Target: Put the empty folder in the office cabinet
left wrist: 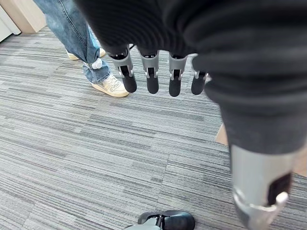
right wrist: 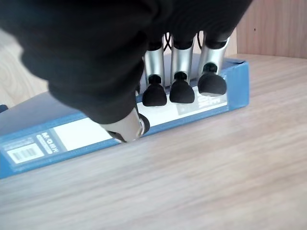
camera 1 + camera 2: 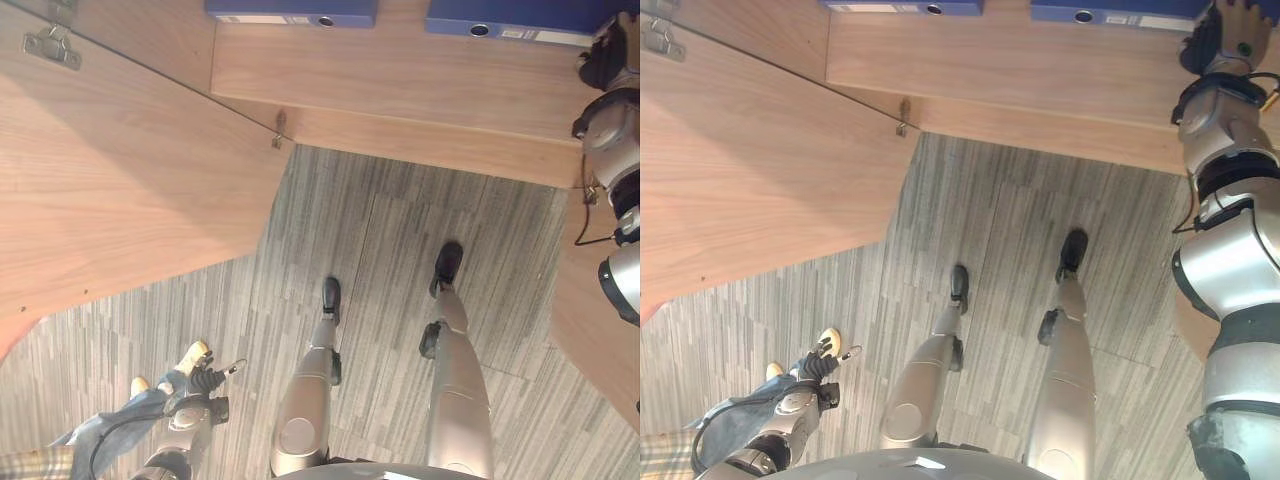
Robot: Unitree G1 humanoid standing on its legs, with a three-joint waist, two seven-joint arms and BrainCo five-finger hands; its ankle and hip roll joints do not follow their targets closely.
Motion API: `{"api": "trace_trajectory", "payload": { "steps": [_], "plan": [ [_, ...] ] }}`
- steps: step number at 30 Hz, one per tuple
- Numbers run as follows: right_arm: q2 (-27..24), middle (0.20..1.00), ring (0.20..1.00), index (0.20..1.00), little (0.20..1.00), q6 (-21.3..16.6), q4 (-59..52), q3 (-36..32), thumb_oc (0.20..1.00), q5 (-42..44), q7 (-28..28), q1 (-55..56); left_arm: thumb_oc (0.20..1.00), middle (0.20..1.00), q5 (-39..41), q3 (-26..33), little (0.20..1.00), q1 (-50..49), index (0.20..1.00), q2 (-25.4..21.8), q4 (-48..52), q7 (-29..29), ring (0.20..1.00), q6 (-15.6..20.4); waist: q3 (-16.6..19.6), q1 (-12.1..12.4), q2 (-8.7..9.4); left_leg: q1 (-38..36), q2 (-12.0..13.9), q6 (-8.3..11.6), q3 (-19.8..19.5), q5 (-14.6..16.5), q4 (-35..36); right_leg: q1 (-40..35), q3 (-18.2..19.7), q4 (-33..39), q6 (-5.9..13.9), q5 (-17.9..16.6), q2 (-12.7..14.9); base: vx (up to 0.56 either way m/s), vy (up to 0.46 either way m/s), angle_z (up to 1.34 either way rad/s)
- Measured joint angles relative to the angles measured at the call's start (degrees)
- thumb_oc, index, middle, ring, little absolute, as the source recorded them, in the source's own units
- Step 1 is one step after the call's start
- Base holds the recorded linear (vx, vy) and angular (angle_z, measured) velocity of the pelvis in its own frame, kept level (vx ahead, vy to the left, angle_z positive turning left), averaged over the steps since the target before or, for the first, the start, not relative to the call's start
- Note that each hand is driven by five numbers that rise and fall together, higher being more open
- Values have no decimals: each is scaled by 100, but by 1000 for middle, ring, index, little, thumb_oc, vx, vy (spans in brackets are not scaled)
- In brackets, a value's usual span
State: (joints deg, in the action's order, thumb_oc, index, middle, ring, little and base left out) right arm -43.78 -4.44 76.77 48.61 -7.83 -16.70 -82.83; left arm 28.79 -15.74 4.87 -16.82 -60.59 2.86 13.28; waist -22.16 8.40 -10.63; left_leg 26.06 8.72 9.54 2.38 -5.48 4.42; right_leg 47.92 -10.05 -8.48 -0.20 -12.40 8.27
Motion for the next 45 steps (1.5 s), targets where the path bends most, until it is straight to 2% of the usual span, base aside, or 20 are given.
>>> {"api": "trace_trajectory", "payload": {
  "steps": [4, 11, 19, 20, 21, 22, 26, 28, 29, 30, 31, 32, 33, 34, 36, 37, 39, 40, 42, 45],
  "plan": [
    [-23, 200, 200, 200, 200, 0, 5, 88, 200, -1, -4, -158, 1000, 1000, 0, 0, 1000, 0, 1000, -7, 38, 5, 1000, 0, 5, 3, -8, 60, 18, 29, -26, -24, 1, 209, 1, -339, -26, 204, 15, 20, -26, 2],
    [-27, 200, 200, 200, 200, -8, -9, 106, 200, -1, -51, -234, 1000, 1000, 2, 0, 1000, -1, 1000, -9, 154, 7, 1000, 0, 90, 19, -133, 149, 33, 32, -30, -29, 1, 327, 2, -391, -25, 225, 6, 0, 0, 0],
    [104, 200, 200, 200, 200, 5, -36, 48, 200, -4, -155, 94, 1000, 1000, 2, -72, 1000, 129, 1000, -8, 216, 2, 1000, -46, 101, -25, -146, 54, 40, 64, -26, -47, 1, 281, 4, -506, -74, 250, 12, -13, 23, 0],
    [169, 382, 382, 382, 382, 7, -86, -19, 382, -3, -157, 297, 1000, 1000, 1, -113, 1000, 235, 1000, -8, 215, -1, 1000, -53, 101, -20, -145, 6, 39, 64, -26, -47, 2, 220, 2, -501, -70, 253, 14, -63, 58, 2],
    [225, 1000, 1000, 1000, 1000, 32, -205, -120, 1000, -1, -159, 494, 1000, 1000, -2, -117, 1000, 329, 1000, -8, 212, -6, 1000, -49, 102, -38, -140, -34, 39, 66, -28, -45, 2, 168, -3, -491, -58, 254, 15, -81, 90, 6],
    [343, 1000, 1000, 1000, 1000, 64, -663, -370, 1000, 0, -219, 979, 1000, 1000, -55, -115, 1000, 497, 1000, -6, 187, -78, 1000, -57, 102, -126, -137, -116, 46, 60, -32, -41, 1, 44, -29, -462, -56, 249, 16, -56, 84, 8],
    [575, 1000, 1000, 1000, 1000, 61, -1635, -572, 1000, -3, -382, 1875, 1000, 1000, -121, -89, 1000, 635, 1000, -3, 181, -177, 1000, -50, 101, -362, -103, -362, 47, 33, -33, 4, 3, -248, -31, -354, 33, 290, 8, -24, 52, -1],
    [614, 1000, 1000, 1000, 1000, 62, -2548, -735, 1000, -8, -450, 2695, 1000, 1000, -230, 17, 1000, 649, 1000, 0, 132, -283, 1000, -58, 117, -574, 58, -576, 53, 48, -1, 51, 1, -467, -13, -300, 79, 297, -13, -22, 113, -9],
    [737, 1000, 1000, 1000, 1000, 33, -3080, -1093, 1000, -7, -450, 3305, 1000, 1000, -285, 60, 1000, 653, 1000, -4, 114, -338, 1000, -67, 112, -683, 199, -717, 54, -17, 21, 96, 1, -611, -12, -269, 96, 309, -24, -11, 78, -9],
    [931, 1000, 1000, 1000, 1000, 28, -3500, -1360, 1000, -6, -447, 3993, 1000, 1000, -367, 58, 1000, 682, 1000, 9, 112, -371, 1000, -92, 77, -812, 352, -908, 51, 23, 48, 128, -11, -812, 1, -245, 104, 299, -58, 1, 40, -6],
    [931, 1000, 1000, 1000, 1000, 28, -3500, -1360, 1000, -6, -447, 3993, 1000, 1000, -367, 58, 1000, 682, 1000, 9, 112, -371, 1000, -92, 77, -812, 352, -908, 51, 23, 48, 128, -11, -812, 1, -245, 104, 299, -58, -18, 20, -10],
    [1151, 1000, 1000, 1000, 1000, -46, -3888, -1571, 1000, -11, -438, 4704, 1000, 1000, -468, 143, 1000, 617, 1000, 9, 86, -381, 1000, -123, 109, -870, 529, -1128, 84, -27, 59, 229, -47, -1047, -6, -208, 152, 361, -58, -13, 90, -14],
    [1406, 1000, 1000, 1000, 1000, -62, -3791, -1438, 1000, -8, -380, 5240, 1000, 1000, -558, 180, 1000, 589, 1000, -7, -16, -395, 1000, -103, 216, -1075, 798, -1305, 65, 3, 102, 301, -67, -1296, 37, -24, 206, 322, -84, -13, 90, -14],
    [1406, 1000, 1000, 1000, 1000, -62, -3791, -1438, 1000, -8, -380, 5240, 1000, 1000, -558, 180, 1000, 589, 1000, -7, -16, -395, 1000, -103, 216, -1075, 798, -1305, 65, 3, 102, 301, -67, -1296, 37, -24, 206, 322, -84, -8, 75, -7],
    [1774, 1000, 1000, 1000, 1000, -148, -3808, -1679, 1000, -7, -205, 6187, 1000, 1000, -685, 329, 1000, 652, 1000, 39, -40, -449, 1000, -149, 178, -1094, 1074, -1663, 55, -52, 135, 396, -166, -1748, 20, 88, 188, 244, -83, 3, 40, -4],
    [1827, 1000, 1000, 1000, 1000, -198, -3777, -1394, 1000, -39, -14, 6607, 1000, 1000, -776, 163, 1000, 662, 1000, 17, -41, -458, 1000, -154, 265, -1165, 1239, -1843, 41, -24, 147, 481, -190, -1942, 48, 154, 249, 290, -80, -28, 135, -4],
    [1944, 1000, 1000, 1000, 1000, -245, -3728, -1324, 1000, -67, 224, 7125, 1000, 1000, -809, 280, 1000, 653, 1000, 38, -40, -452, 1000, -149, 302, -1156, 1386, -2073, -1, -92, 130, 589, -324, -2321, 12, 268, 288, 250, -11, -90, 218, 7],
    [1955, 1000, 1000, 1000, 1000, -297, -3591, -1249, 1000, -111, 348, 7214, 1000, 1000, -893, 115, 1000, 640, 1000, -34, -42, -451, 1000, -155, 336, -1137, 1443, -2161, -40, -98, 109, 668, -417, -2493, 11, 298, 292, 206, 11, -89, 213, 10],
    [1979, 1000, 1000, 1000, 1000, -331, -3284, -1254, 1000, -378, 678, 7550, 1000, 1000, -1019, 228, 1000, 526, 1000, 26, -133, -438, 1000, -174, 347, -1103, 1534, -2600, -126, -263, 52, 919, -625, -3139, -9, 412, 308, 177, 75, -59, 162, 8],
    [2043, 1000, 1000, 1000, 1000, -372, -3127, -1495, 1000, -460, 921, 8019, 1000, 1000, -1124, 233, 1000, 212, 1000, -54, -217, -404, 1000, -166, 716, -1111, 1857, -2846, -424, -410, 128, 1143, -824, -3571, 84, 731, 632, 128, 386, -54, 114, -5]
  ]
}}
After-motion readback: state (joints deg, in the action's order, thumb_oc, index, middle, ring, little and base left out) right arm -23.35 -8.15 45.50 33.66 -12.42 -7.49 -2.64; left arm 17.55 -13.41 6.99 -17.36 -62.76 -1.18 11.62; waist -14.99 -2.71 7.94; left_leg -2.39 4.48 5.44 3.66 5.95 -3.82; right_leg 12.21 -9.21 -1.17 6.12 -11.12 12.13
